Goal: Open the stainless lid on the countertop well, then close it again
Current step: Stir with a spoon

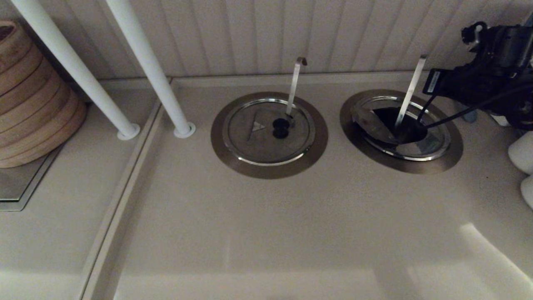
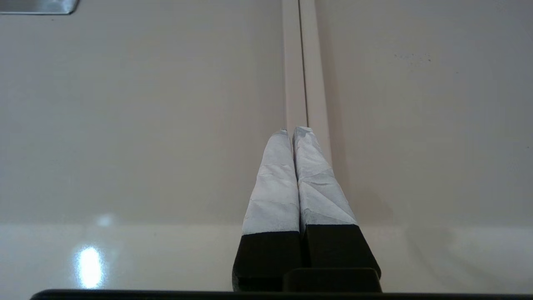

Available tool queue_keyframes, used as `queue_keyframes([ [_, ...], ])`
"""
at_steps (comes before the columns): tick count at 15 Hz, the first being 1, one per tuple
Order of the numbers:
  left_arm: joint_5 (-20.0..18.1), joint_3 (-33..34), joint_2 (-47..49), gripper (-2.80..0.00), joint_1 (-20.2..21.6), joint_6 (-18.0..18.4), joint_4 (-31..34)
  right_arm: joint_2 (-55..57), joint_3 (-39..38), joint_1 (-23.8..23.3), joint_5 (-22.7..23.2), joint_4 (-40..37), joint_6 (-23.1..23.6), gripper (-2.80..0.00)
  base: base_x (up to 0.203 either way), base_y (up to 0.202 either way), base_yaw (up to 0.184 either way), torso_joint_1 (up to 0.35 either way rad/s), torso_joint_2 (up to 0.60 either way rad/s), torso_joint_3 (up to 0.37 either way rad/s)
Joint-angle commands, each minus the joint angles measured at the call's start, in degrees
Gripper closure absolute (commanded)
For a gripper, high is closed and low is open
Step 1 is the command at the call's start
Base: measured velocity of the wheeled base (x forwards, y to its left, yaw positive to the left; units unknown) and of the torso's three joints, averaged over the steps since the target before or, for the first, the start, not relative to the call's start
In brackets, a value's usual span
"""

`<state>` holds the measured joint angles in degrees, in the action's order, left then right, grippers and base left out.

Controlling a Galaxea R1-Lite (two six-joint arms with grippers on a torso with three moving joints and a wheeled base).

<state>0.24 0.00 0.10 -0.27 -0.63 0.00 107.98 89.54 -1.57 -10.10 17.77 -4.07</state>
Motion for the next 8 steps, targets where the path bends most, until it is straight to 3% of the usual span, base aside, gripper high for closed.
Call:
queue_keyframes([
  [1, 0.02, 0.00, -0.01, 0.00, 0.00, -0.07, 0.00, 4.83, 2.82, -0.80, -1.10, 1.95, -0.11, -2.80, 0.000, 0.000, 0.000, 0.000, 0.00, 0.000],
  [8, 0.02, 0.00, -0.01, 0.00, 0.00, -0.07, 0.00, 9.82, 5.19, -1.07, -2.40, 5.72, -0.79, -2.80, 0.000, 0.000, 0.000, 0.000, 0.00, 0.000],
])
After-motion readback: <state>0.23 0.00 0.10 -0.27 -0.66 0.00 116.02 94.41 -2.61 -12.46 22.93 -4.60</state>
